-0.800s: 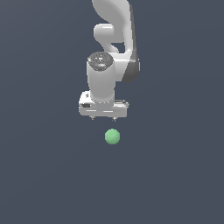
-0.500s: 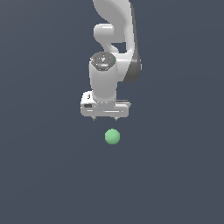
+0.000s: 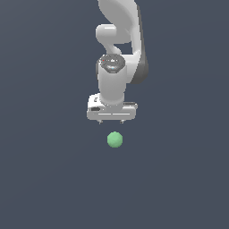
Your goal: Pick up the object and move it to a goal position.
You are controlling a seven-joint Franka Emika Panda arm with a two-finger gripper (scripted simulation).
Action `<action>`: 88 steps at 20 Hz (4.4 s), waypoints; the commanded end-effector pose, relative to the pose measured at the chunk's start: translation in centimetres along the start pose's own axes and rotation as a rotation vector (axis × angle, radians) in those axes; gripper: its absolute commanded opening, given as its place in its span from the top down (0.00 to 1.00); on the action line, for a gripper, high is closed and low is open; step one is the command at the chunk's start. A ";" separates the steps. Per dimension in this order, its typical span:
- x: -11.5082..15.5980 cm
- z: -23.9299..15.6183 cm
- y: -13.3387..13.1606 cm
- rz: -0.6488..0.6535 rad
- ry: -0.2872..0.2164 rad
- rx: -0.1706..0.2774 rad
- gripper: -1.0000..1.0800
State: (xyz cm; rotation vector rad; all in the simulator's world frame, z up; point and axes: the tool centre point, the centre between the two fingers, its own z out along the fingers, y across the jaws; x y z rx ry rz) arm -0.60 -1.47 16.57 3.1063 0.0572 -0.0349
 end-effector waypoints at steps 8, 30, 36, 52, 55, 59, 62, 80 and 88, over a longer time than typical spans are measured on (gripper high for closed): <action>1.3 3.1 -0.8 -0.014 0.010 0.014 0.04; 2.8 9.9 -1.9 -0.029 0.022 0.033 0.04; 2.9 12.3 -2.0 -0.029 0.023 0.034 0.04; 4.0 10.6 -1.7 -0.028 0.055 0.032 1.00; 4.2 10.3 -0.9 -0.028 0.053 0.032 1.00; 4.8 9.6 1.3 -0.028 0.049 0.033 1.00; 5.4 8.8 3.5 -0.028 0.045 0.033 1.00; 9.0 5.1 14.4 -0.029 0.025 0.034 1.00; 9.2 5.0 14.9 -0.029 0.023 0.034 1.00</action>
